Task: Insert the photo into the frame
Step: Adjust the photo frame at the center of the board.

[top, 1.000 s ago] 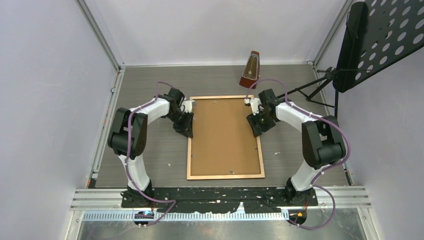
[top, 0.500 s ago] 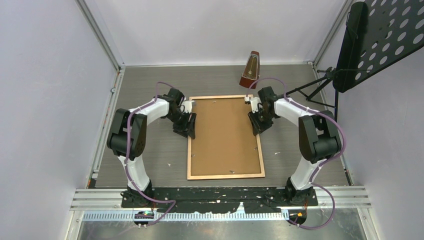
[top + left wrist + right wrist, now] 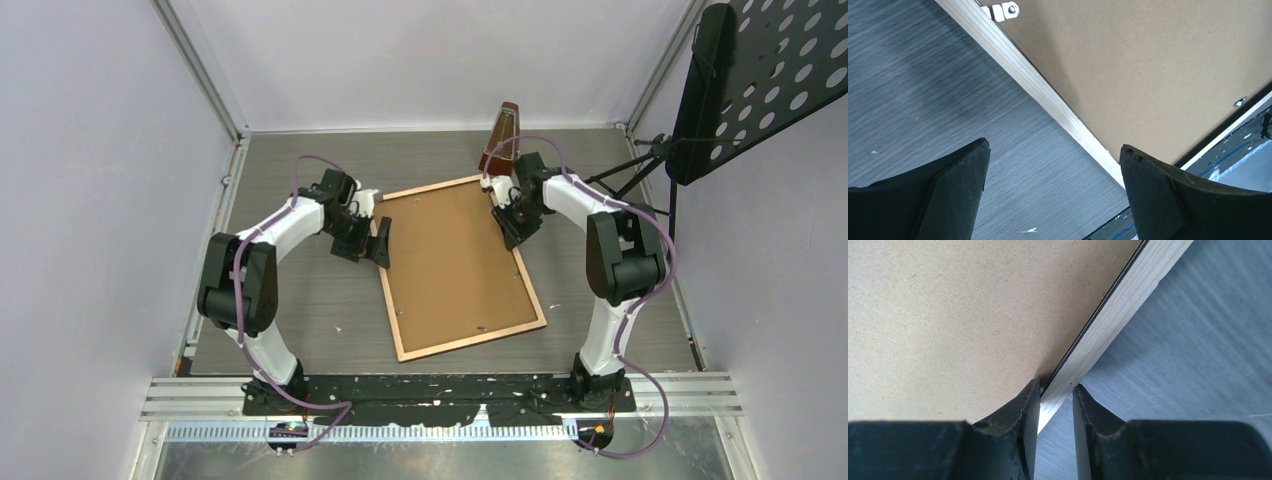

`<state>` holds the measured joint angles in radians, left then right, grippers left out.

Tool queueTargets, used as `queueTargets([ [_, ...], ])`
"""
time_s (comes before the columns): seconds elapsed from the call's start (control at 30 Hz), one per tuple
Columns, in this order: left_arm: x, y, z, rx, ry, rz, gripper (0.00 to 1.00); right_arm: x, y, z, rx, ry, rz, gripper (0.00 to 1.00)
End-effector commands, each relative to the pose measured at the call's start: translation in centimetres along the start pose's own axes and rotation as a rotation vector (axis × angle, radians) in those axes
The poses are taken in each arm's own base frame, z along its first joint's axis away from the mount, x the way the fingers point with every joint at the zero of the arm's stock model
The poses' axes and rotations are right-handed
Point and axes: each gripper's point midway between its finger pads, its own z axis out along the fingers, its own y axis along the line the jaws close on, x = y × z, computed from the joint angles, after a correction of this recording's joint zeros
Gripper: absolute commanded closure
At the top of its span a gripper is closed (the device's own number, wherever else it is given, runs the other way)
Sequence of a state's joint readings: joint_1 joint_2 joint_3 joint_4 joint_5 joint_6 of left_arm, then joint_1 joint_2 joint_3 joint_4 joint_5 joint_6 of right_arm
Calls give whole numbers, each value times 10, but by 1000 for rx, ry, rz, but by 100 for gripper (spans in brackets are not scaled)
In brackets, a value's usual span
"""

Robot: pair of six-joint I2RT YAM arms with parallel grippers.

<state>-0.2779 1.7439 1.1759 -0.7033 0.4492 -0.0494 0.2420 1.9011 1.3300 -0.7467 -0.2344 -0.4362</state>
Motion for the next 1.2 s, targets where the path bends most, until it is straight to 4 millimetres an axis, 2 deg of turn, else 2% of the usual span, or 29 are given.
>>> queueTargets([
  [0.0, -21, 7, -23, -50, -72, 56, 0, -34, -5, -13, -43, -40, -229, 94],
  [0.17, -35, 21, -35, -145, -59, 94, 0, -42, 0, -5, -108, 24, -422, 94],
  [0.37, -51, 31, -41, -200, -20, 131, 0, -65, 8, 8, -170, 46, -576, 94],
  [0.6, -57, 47, -20, -222, 65, 125, 0, -84, 27, 13, -199, 39, -746, 94],
  [0.73, -51, 51, -12, -221, 97, 133, 1, -87, 35, 13, -216, 47, -804, 94],
  [0.87, -43, 55, -10, -231, 119, 152, 8, -87, 40, 15, -251, 50, -841, 94],
  [1.17, -21, 43, -8, -217, 169, 203, 15, -94, 48, 15, -263, 5, -840, 94],
])
